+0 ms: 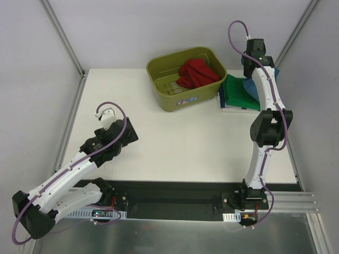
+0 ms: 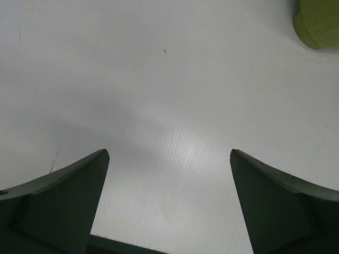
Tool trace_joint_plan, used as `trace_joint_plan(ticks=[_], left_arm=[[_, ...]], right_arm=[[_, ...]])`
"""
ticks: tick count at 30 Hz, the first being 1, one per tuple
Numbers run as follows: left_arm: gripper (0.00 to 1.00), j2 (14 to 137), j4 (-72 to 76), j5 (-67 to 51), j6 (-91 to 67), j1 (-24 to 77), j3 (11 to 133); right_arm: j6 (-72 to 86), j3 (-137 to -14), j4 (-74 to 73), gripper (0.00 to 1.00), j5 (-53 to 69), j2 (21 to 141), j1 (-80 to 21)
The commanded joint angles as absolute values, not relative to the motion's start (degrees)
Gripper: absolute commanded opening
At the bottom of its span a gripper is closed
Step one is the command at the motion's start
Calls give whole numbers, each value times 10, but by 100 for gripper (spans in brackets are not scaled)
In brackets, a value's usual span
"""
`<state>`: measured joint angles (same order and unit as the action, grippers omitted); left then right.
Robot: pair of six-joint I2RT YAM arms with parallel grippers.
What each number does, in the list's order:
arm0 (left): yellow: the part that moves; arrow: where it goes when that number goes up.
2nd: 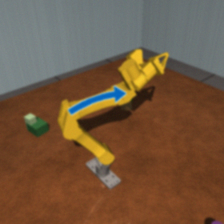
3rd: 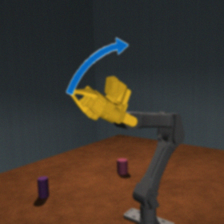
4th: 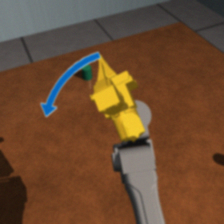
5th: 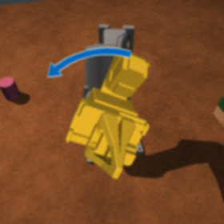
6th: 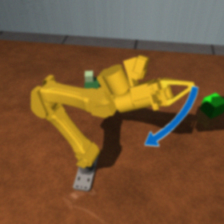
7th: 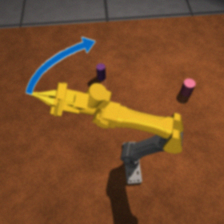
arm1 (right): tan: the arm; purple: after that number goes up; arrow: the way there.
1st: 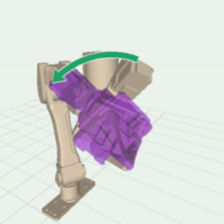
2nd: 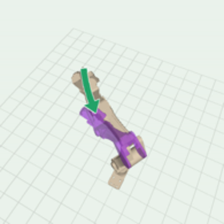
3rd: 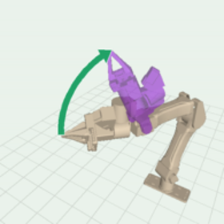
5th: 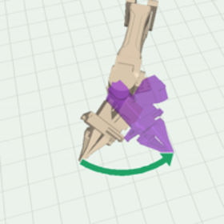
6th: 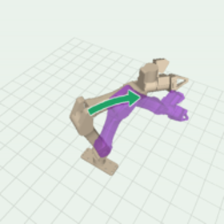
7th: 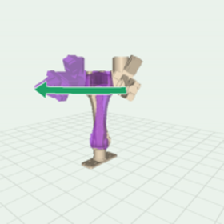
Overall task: Fold and stack the t-shirts
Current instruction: Put the neatly folded tshirt into the corner of the board with the right arm
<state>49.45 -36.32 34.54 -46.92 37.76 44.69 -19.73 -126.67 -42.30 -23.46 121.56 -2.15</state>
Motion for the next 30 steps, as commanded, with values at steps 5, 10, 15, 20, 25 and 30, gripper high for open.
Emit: trace_joint_plan(ticks=[5,10,15,20,25,30], left_arm=[[99,494,-365,352,-466,371,446],[99,497,-366,350,-464,370,446],[99,492,-366,344,-463,368,444],[99,490,-365,331,-465,367,444],[99,489,-366,318,-467,367,445],[99,487,-366,310,-466,368,447]], right_arm=[[-172,-1274,-435,1,-155,1238,-48],[-154,-1259,-429,13,-104,1267,-55],[-149,-1260,-435,68,-123,1274,-56],[-160,-1238,-438,82,-91,1228,-56],[-176,-1195,-430,97,-66,1144,-56],[-172,-1135,-406,97,-62,1067,-47]])
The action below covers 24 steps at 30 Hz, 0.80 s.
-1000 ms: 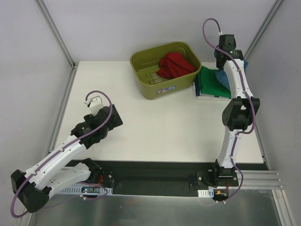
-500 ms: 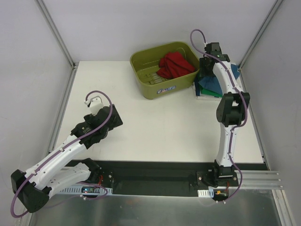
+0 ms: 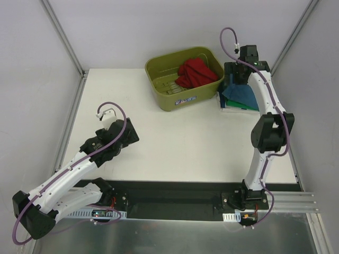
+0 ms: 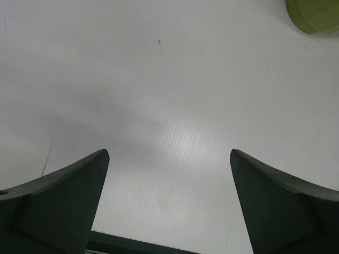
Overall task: Fold and stack the t-shirts
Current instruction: Put the neatly folded tshirt into the corner of the board with the right arm
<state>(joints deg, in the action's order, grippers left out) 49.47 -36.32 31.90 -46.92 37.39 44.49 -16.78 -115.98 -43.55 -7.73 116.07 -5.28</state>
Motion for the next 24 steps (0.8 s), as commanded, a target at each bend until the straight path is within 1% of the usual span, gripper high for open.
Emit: trace_joint_plan(ticks=[1,5,9,11,18,21,24], left_arm=[[99,486,-366,308,-466,368,447],[99,483,-365,307,-461,367,450],[99,483,-365,311,-459,368,450],[99,486,-365,314,-459,367,451],[99,498,-365,309,-451,367,458],[99,495,-365,302,-453,368,456],[100,483,-365,293,-455,367,453]], right_arm=[[-167,-1132,-406,97,-69,1062,-44],[-152,-1152,-416,97,-107,1079,-20],[-186,-1163,-417,97,-138,1131,-13],[-199,-1172,-419,97,-127,1164,-13],[-234,-1195,-407,97,-29,1242,-13],[-237,-1198,-411,97,-41,1253,-14],[-237,-1188,-411,97,-74,1232,-13]])
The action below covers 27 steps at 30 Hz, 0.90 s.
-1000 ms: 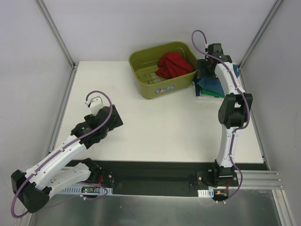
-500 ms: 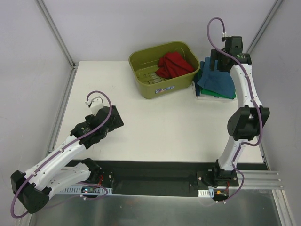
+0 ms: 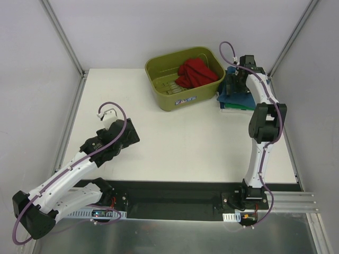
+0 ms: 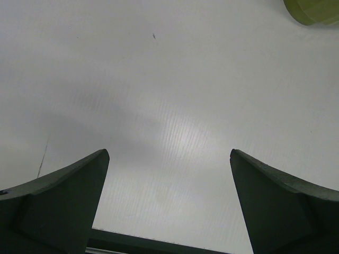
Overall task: Fold and stack the t-shirts
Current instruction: Put the neatly folded tshirt into the corner of the board with the right arm
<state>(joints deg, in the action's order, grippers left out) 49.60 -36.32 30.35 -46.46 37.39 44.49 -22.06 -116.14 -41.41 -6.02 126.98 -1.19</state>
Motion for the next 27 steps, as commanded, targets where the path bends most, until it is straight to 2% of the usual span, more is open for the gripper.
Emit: trace_joint_plan(ticks=[1,8,12,13,17,19,27], left_arm=[[99,481,-365,291,-454,368,453],[99,466,-366,272,-447,368,444],[99,461,-365,263,-452,368,434],[99,461,-365,258,-452,368,433],[99,466,-364,249,-455,367,424],[99,468,-360,243,-458,367,414],[99,462,-280,200,-452,342,345]], right_arm=[[-238,-1185,-412,97,-77,1209,-13],[-190,-1097,-404,97,-118,1028,-12],[-100,-930,-336,97,-75,873,-13],[-80,-839,-292,97,-59,807,-12],[27,-616,-165,97,56,656,-20],[54,-553,-122,97,69,591,-48],[109,-348,-163,97,4,478,-127]])
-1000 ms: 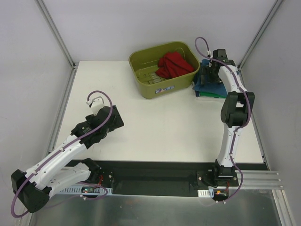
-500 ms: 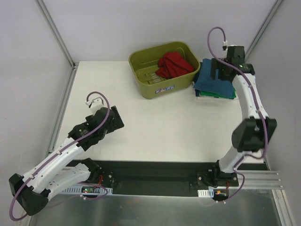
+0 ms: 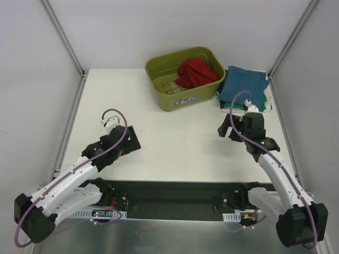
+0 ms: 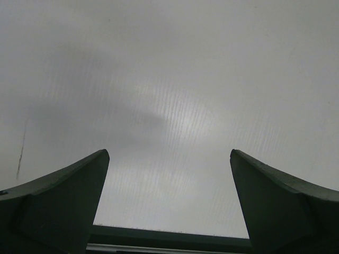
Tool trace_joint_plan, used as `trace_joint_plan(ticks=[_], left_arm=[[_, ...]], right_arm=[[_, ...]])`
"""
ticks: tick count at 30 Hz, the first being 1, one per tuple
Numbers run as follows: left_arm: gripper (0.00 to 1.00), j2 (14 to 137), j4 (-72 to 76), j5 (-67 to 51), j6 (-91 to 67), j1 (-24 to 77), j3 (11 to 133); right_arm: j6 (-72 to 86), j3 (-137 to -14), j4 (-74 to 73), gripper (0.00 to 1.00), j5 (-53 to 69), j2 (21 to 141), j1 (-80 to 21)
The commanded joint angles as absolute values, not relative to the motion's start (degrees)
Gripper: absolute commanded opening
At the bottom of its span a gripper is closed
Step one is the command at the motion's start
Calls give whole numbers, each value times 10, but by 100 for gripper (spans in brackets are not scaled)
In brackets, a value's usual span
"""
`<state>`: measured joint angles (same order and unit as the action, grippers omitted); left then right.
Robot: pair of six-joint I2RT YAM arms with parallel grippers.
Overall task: Fold and stack the t-shirts
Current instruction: Put the neatly folded tshirt into the corner of the board with the right arm
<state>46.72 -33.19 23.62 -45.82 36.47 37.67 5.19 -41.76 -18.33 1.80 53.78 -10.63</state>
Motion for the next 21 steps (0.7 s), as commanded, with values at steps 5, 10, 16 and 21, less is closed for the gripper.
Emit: trace_joint_plan(ticks=[5,10,16,21], left_arm=[[99,456,-233,144,-434,291,303],[99,428,-219,129,-428,269,289],[99,344,-219,134,-409,269,273],[99,254,-219,148,-402,268,260]], right_arm=[[97,-255,-129,97,-39,421,-137],[93,-222,-113,97,-29,378,-138],[90,-205,-86,97,-25,317,-138],[88,-183,-84,97,-55,259,-138]])
